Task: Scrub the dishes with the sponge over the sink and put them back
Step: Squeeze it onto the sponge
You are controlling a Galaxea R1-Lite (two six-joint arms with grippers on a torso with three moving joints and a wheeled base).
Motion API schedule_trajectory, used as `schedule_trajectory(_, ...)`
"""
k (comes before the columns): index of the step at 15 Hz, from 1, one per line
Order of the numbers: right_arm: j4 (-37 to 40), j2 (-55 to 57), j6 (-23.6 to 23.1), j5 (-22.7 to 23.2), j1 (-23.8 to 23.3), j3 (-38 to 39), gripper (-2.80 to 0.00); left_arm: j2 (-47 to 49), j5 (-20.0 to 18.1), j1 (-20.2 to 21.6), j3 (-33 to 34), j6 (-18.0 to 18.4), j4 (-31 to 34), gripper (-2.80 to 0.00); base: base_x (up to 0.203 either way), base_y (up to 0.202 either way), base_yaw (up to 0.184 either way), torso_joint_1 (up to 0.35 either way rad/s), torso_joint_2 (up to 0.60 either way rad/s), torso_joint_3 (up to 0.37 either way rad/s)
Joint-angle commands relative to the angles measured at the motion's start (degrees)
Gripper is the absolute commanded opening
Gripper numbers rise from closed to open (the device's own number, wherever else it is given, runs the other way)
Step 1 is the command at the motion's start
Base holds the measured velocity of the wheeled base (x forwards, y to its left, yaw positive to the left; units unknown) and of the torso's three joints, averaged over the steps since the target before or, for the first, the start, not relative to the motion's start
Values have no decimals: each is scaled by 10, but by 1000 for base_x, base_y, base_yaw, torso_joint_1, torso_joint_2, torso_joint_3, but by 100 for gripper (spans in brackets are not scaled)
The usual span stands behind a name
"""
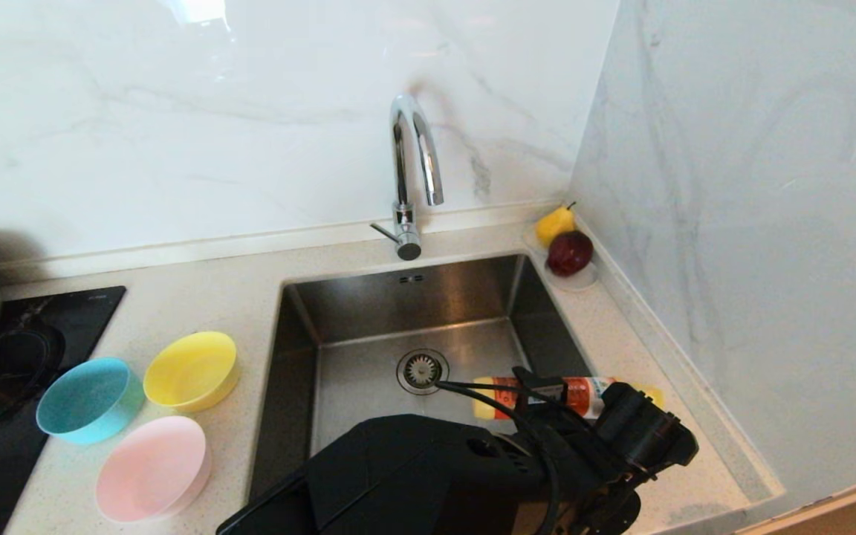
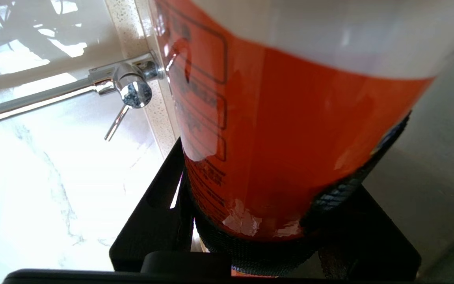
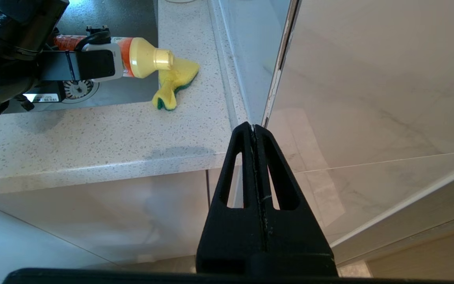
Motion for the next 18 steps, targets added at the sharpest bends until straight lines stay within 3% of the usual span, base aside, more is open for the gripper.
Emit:
schedule_trajectory(1, 0, 1, 0, 0, 0, 0, -280, 5, 4, 0, 0, 5, -2, -280, 0, 0, 0, 0, 0, 0)
schedule_trajectory(18, 0, 1, 0, 0, 0, 0, -280, -2, 13, 0, 0, 6, -5, -280, 0, 0, 0, 0, 0, 0)
